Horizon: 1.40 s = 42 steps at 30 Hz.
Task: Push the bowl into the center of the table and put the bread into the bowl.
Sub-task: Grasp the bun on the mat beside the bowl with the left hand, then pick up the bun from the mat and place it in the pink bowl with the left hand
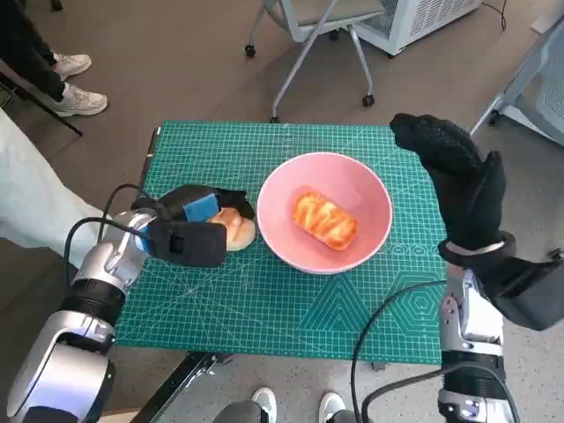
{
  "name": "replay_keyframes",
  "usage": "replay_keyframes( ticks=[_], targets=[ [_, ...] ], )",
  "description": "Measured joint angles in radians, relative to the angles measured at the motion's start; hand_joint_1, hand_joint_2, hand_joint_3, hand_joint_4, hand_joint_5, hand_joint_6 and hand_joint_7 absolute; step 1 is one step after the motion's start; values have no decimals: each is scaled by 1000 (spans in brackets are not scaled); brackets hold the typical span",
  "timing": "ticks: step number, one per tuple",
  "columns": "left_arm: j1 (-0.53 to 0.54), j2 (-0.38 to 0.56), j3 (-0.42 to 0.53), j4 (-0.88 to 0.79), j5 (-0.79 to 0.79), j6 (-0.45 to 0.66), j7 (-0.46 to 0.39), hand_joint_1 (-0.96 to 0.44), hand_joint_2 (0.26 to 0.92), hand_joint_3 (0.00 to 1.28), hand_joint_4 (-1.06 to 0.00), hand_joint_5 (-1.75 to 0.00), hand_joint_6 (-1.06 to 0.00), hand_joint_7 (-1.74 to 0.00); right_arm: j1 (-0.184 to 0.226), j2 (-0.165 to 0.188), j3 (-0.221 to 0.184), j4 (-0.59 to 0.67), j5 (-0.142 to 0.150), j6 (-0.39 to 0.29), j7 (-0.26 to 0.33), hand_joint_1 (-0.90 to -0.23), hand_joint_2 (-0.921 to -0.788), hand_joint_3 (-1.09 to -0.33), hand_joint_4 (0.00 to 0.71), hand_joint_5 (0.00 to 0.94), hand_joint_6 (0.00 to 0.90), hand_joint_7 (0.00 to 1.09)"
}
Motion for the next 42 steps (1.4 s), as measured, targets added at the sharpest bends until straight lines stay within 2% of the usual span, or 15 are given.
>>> replay_keyframes(
  ticks=[9, 18, 25, 32, 37, 42],
  targets=[
    [14, 31, 23, -37, 0, -15, 22, 3, 920, 64, -710, -1150, -617, -1167, 0, 1, 1, 0, 0, 1, 0, -701, -921, -803, 178, 1, 25, 594],
    [39, 73, 76, -148, -9, -29, 43, 3, 918, 37, -759, -1067, -640, -1173, 0, 2, 1, 0, 2, 5, 1, -705, -921, -802, 179, 1, 23, 593],
    [73, 106, 147, -313, -49, -19, 28, 4, 913, 16, -803, -1002, -664, -1164, 1, 2, 0, 0, 5, 7, 3, -705, -921, -801, 179, 1, 23, 593],
    [105, 128, 232, -559, -95, 49, -3, 4, 906, 6, -834, -961, -685, -1150, 1, 2, -1, 1, 7, 7, 5, -706, -921, -801, 181, 2, 23, 593],
    [109, 121, 267, -699, -109, 81, -5, 3, 898, 1, -859, -950, -709, -1107, 1, 2, -2, 3, 8, 7, 7, -709, -921, -800, 183, 3, 23, 592],
    [94, 81, 265, -743, -104, 70, 19, 3, 896, 0, -860, -967, -716, -1081, 1, 2, -3, 7, 8, 7, 7, -710, -921, -799, 184, 3, 22, 591]
  ],
)
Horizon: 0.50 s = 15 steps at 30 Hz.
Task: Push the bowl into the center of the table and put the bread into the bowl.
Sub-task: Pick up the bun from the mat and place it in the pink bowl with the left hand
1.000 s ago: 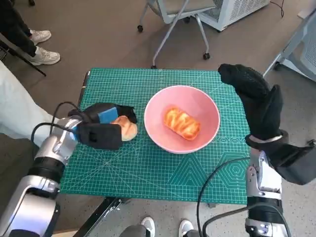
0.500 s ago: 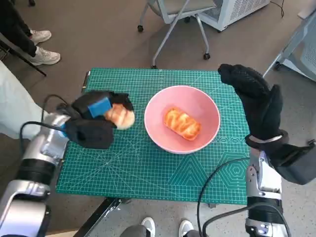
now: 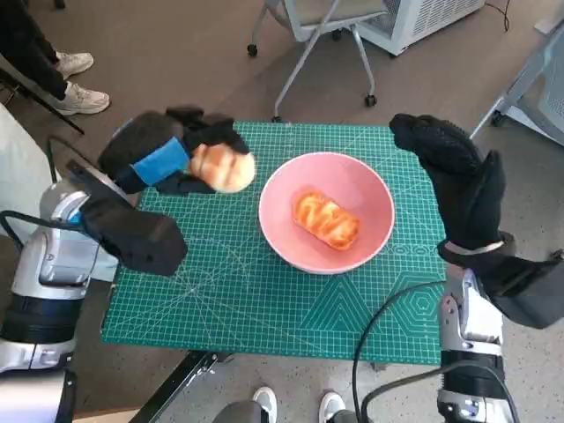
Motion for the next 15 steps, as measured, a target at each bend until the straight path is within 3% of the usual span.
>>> replay_keyframes(
  ticks=[15],
  targets=[
    [-175, -179, -165, 147, 100, -25, 1, 2, 913, 6, -814, -1019, -675, -1121, 0, 17, 3, 9, 0, -4, 3, -709, -921, -799, 186, 3, 8, 583]
  ],
)
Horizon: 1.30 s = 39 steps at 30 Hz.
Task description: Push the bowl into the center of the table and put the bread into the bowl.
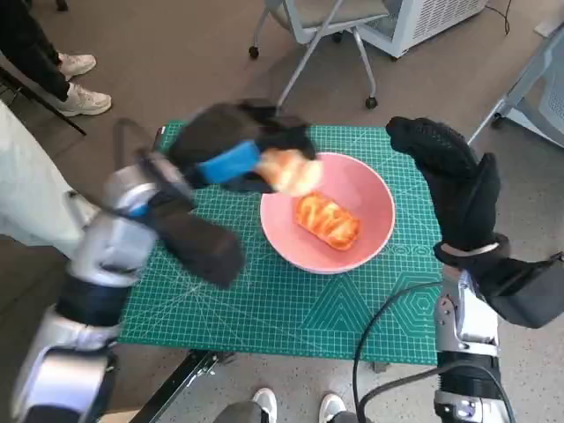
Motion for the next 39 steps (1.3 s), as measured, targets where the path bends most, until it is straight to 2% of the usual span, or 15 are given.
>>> replay_keyframes(
  ticks=[7, 9, 10, 11, 12, 15, 18, 21, 25, 31, 39],
  targets=[
    [-50, -80, -64, 178, 43, -12, 28, 2, 920, 20, -792, -1055, -637, -1149, 3, 0, 0, -10, 0, 1, 2, -709, -921, -798, 190, 5, 5, 578],
    [-51, -99, -78, 218, 44, -12, 31, 2, 920, 99, -707, -1157, -542, -1231, 7, -1, 0, -19, 1, 3, 2, -710, -921, -797, 193, 6, 7, 578],
    [-51, -106, -84, 234, 44, -11, 30, 19, 910, 100, -631, -1013, -495, -1108, 8, -1, 0, -22, 1, 4, 2, -710, -921, -796, 195, 7, 8, 579],
    [-51, -114, -90, 246, 44, -3, 20, 46, 842, 75, -544, -678, -470, -790, 9, -1, 0, -26, 1, 5, 2, -709, -921, -793, 198, 8, 9, 579],
    [-51, -121, -97, 254, 44, 13, 4, 57, 829, 73, -455, -434, -433, -542, 11, -1, 0, -29, 1, 7, 2, -709, -921, -792, 199, 8, 10, 578],
    [-51, -138, -109, 253, 42, 98, -82, 65, 786, 51, -282, -142, -353, -203, 15, -2, 0, -38, 0, 10, 2, -706, -921, -795, 202, 9, 9, 577],
    [-48, -143, -120, 237, 42, 183, -157, 13, 758, 34, -166, -47, -295, -68, 18, -3, -1, -47, 0, 12, 2, -710, -921, -795, 203, 9, 9, 576],
    [-44, -142, -123, 207, 42, 234, -197, -30, 750, 26, -122, -16, -271, -22, 20, -6, -4, -52, 0, 16, 2, -718, -921, -787, 204, 8, 9, 575],
    [-39, -140, -120, 174, 33, 248, -211, -84, 746, 19, -88, -3, -255, -5, 21, -6, -6, -54, 0, 17, 2, -724, -921, -778, 206, 8, 11, 574],
    [-22, -136, -114, 135, 4, 246, -224, -109, 743, 13, -76, 0, -237, 0, 21, -5, -7, -56, 0, 18, 0, -724, -921, -770, 208, 8, 19, 574],
    [14, -116, -104, 62, -7, 303, -264, -114, 734, 5, -71, 0, -225, 0, 20, -3, -6, -56, -9, 13, -11, -718, -921, -768, 207, 6, 22, 572]
  ],
)
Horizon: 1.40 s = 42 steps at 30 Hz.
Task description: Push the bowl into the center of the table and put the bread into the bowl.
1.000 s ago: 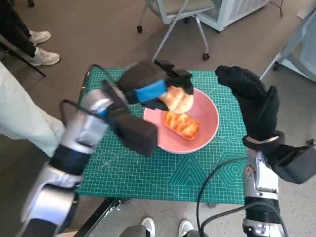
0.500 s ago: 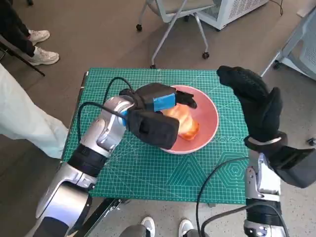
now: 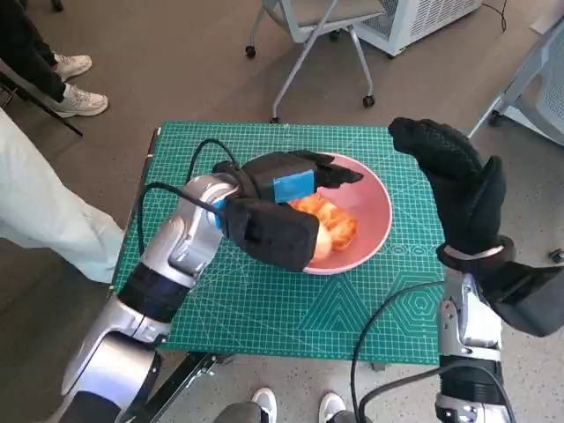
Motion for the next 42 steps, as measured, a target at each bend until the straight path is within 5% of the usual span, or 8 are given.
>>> replay_keyframes(
  ticks=[12, 21, 24, 26, 31, 42],
  targets=[
    [89, 59, 167, -186, -207, 27, -64, -111, 742, 7, -53, 0, -217, -1, -1, 0, 6, -24, -2, 2, -14, -723, -921, -771, 205, 3, 13, 567],
    [180, -49, 393, -179, -510, -302, 88, -372, 855, 82, -98, -24, -288, -56, -7, 1, 15, -78, -8, 21, -42, -716, -921, -784, 202, 2, 4, 574],
    [203, -118, 442, -178, -573, -406, 166, -510, 902, 228, -119, -36, -91, -429, -25, 1, 25, -91, -23, 36, -56, -713, -921, -790, 205, 3, 2, 585],
    [213, -147, 454, -177, -604, -440, 186, -547, 911, 307, -123, -37, -46, -474, -38, 1, 28, -98, -30, 39, -63, -711, -921, -791, 206, 3, 0, 589],
    [244, -178, 460, -176, -683, -453, 179, -612, 920, 444, -113, -29, -5, -431, -74, 1, 33, -103, -41, 42, -74, -709, -921, -793, 200, 1, -1, 597],
    [287, -180, 454, -195, -740, -421, 143, -661, 921, 453, -6, -1, 1, -227, -108, 0, 37, -79, -43, 30, -75, -705, -921, -783, 197, 1, 3, 602]
  ],
)
